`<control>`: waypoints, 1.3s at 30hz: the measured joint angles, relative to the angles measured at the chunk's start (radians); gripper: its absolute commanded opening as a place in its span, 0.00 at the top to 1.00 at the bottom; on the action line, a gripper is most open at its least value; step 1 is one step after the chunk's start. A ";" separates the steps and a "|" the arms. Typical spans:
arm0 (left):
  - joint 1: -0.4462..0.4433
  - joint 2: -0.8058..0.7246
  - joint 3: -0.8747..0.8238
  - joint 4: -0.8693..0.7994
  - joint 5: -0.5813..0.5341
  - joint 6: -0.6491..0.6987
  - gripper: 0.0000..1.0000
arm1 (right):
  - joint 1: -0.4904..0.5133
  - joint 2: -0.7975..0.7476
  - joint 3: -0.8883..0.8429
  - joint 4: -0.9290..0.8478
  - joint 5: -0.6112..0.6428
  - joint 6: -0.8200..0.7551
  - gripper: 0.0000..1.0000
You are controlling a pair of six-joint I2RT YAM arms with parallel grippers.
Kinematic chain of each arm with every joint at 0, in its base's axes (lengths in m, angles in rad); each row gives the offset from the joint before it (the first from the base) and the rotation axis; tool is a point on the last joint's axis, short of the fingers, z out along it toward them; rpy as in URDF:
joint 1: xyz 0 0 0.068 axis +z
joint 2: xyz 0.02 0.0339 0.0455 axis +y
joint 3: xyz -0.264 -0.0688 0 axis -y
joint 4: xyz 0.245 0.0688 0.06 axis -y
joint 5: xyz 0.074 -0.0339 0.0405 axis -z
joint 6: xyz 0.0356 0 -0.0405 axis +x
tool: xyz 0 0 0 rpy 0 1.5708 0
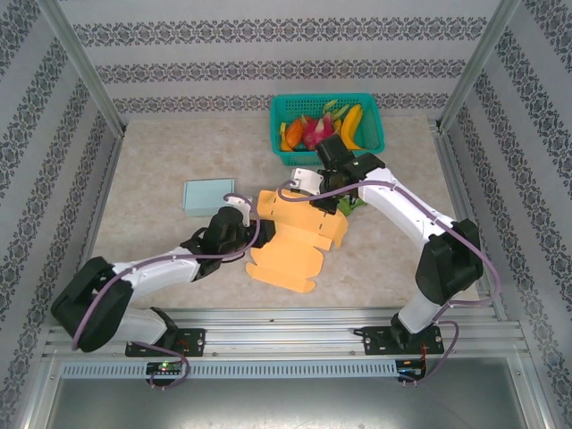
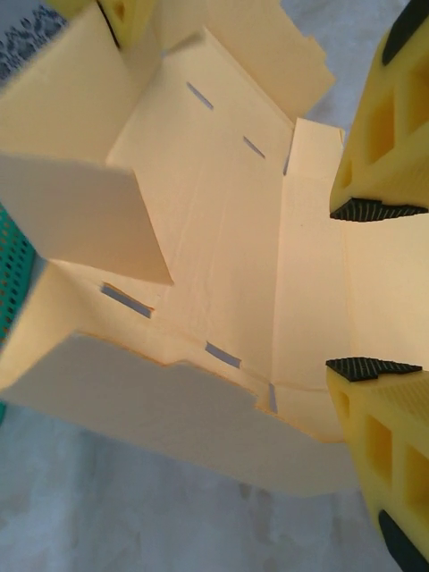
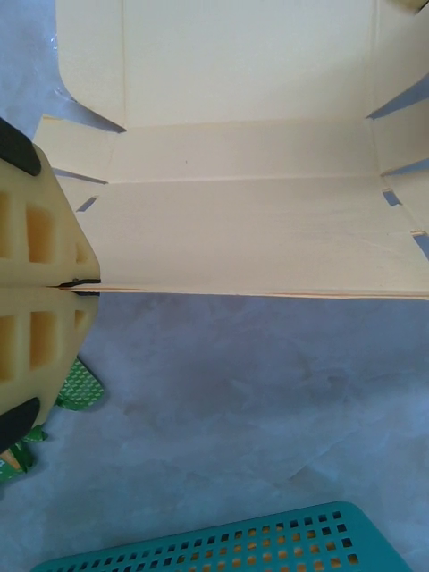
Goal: Fold the paper box
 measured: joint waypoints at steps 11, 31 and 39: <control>0.082 0.155 0.013 0.118 -0.007 -0.020 0.44 | -0.004 0.000 0.000 0.008 0.000 0.000 1.00; 0.112 0.264 0.044 0.232 0.081 -0.092 0.53 | -0.016 0.002 0.000 0.014 0.004 0.002 1.00; 0.074 0.330 0.072 0.266 0.156 -0.155 0.42 | -0.036 0.008 0.000 0.016 0.009 0.004 1.00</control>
